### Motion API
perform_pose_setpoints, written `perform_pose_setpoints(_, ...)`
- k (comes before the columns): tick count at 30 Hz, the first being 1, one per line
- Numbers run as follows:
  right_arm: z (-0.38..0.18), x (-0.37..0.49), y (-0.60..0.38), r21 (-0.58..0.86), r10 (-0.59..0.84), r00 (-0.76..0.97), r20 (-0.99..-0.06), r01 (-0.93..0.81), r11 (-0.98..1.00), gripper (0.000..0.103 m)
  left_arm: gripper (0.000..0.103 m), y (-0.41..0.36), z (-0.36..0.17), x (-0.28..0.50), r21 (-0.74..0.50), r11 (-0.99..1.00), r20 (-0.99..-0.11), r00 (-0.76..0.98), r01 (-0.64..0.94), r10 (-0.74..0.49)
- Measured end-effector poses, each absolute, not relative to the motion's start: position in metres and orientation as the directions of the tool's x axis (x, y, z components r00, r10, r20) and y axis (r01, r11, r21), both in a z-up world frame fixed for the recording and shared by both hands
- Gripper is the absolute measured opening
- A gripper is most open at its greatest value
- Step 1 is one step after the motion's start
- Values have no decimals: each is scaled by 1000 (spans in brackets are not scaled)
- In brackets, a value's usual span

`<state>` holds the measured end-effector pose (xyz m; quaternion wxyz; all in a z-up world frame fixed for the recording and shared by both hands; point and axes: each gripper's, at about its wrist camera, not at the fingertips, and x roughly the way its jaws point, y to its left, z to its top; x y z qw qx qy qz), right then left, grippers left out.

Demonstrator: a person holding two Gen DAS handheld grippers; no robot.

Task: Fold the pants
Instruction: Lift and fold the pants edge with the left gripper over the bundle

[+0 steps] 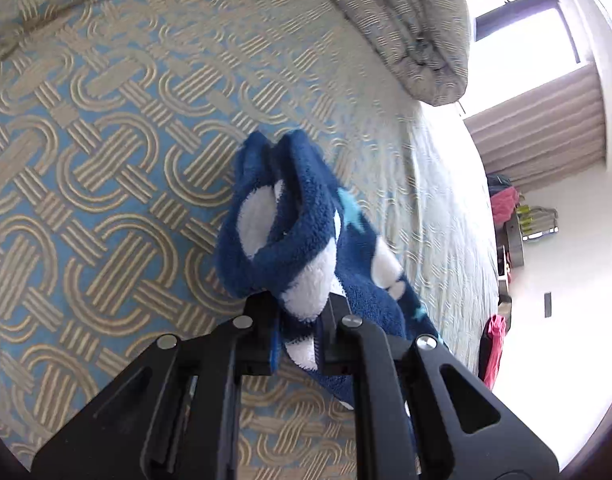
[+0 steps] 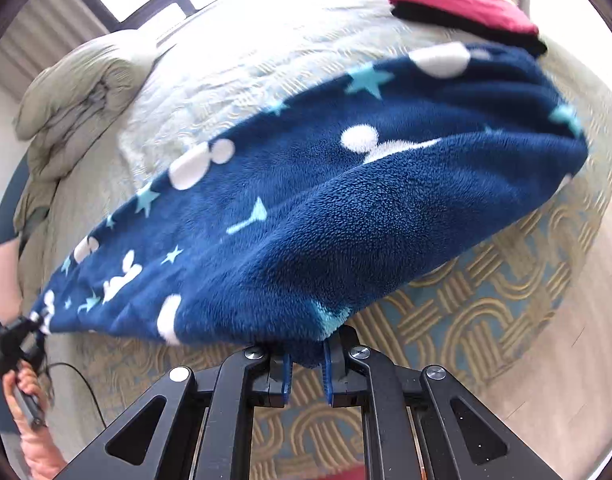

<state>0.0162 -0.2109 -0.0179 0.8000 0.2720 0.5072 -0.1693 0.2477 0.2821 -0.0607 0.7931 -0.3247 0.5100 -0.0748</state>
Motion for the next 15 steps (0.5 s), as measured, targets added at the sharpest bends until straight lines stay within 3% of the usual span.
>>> perform_pose_setpoints(6, -9, -5, -217, 212, 8, 364, -931, 525, 824, 10, 14, 297, -31, 186, -541, 824, -772, 487, -167, -408)
perform_pose_setpoints(10, -41, -20, -205, 184, 83, 235, -968, 449, 874, 13, 15, 314, -55, 152, -474, 853, -826, 447, -217, -345)
perform_pose_setpoints(15, -71, -30, -185, 148, 141, 45, -989, 329, 933, 16, 17, 329, -100, 136, -476, 824, -856, 375, -307, -355)
